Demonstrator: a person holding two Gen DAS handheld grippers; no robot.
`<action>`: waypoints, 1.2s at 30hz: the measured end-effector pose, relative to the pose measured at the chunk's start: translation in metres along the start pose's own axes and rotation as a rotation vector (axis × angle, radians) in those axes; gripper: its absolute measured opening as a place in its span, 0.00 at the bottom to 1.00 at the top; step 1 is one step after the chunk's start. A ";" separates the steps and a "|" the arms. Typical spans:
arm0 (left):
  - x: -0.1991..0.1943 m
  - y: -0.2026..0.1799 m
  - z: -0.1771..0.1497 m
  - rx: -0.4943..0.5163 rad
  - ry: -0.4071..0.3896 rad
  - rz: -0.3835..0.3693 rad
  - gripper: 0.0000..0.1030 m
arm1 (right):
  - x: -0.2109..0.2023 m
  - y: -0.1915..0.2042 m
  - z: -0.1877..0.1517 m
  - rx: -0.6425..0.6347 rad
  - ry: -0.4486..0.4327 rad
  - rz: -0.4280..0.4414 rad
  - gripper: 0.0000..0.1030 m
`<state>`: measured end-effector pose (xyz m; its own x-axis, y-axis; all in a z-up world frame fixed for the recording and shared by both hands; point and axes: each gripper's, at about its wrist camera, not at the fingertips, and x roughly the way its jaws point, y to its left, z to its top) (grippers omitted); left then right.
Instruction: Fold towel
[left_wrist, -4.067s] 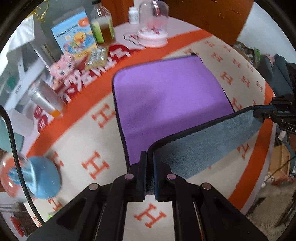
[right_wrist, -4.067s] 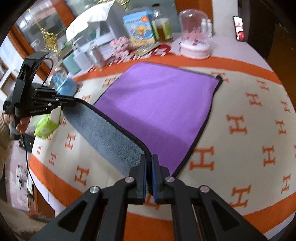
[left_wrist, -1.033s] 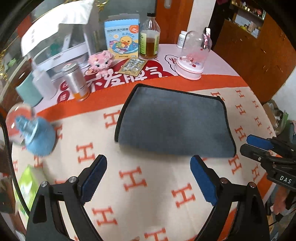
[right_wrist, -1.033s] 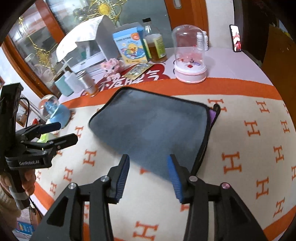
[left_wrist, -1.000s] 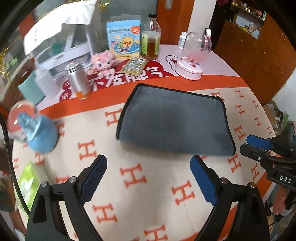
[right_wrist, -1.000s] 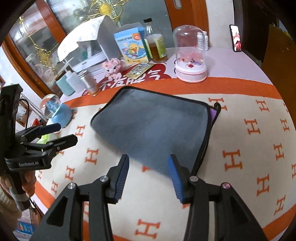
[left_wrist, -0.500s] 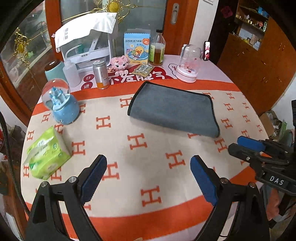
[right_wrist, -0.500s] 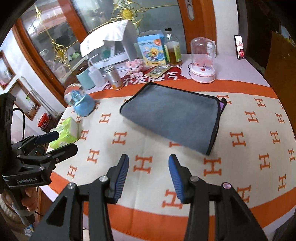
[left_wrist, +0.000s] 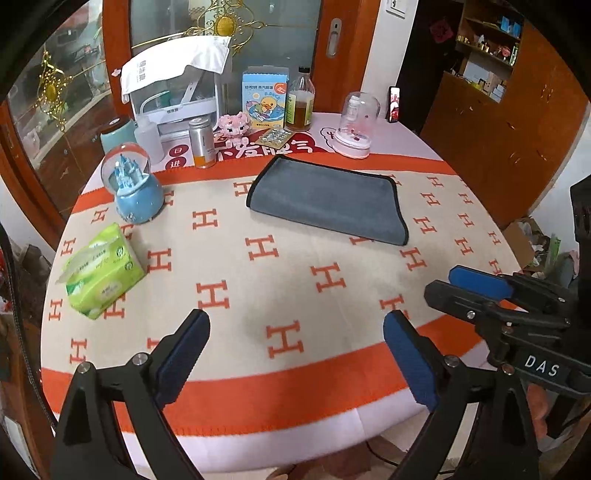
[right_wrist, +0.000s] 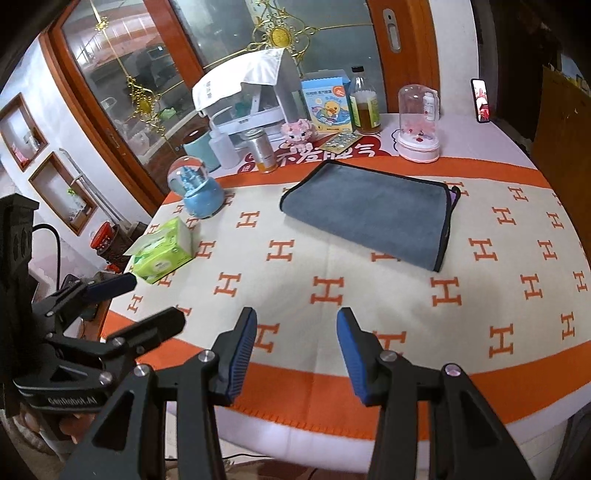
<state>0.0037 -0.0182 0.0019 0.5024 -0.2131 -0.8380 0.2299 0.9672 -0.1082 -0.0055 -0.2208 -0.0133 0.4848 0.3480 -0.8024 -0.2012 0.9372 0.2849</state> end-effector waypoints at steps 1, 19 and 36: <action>-0.003 -0.001 -0.002 -0.003 0.001 -0.006 0.92 | -0.002 0.003 -0.002 -0.006 -0.001 0.002 0.44; -0.026 -0.015 -0.010 -0.080 0.004 0.050 0.92 | -0.037 0.013 -0.014 -0.134 0.009 0.061 0.44; -0.027 -0.026 -0.011 -0.077 0.001 0.064 0.92 | -0.045 0.008 -0.012 -0.143 0.003 0.060 0.44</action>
<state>-0.0257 -0.0363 0.0216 0.5131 -0.1504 -0.8450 0.1328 0.9866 -0.0949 -0.0390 -0.2288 0.0190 0.4661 0.4031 -0.7876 -0.3495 0.9017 0.2547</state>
